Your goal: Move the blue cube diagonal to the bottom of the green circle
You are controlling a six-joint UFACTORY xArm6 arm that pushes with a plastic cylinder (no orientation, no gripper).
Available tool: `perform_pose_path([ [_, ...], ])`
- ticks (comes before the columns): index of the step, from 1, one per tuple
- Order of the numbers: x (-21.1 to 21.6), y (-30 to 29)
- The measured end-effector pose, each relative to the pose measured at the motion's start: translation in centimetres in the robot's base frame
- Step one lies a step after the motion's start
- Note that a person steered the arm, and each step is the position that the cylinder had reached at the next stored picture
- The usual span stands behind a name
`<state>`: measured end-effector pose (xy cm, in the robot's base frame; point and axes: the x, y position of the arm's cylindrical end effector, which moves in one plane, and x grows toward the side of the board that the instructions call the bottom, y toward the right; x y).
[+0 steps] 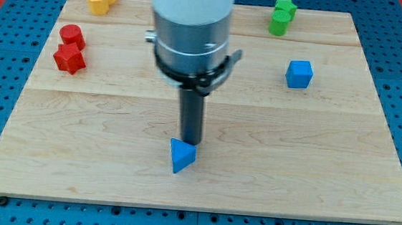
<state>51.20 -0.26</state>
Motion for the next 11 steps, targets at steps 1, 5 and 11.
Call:
perform_pose_path([
  [1,-2.4,4.6],
  [5,-17.7,19.8],
  [11,-17.4,17.1],
])
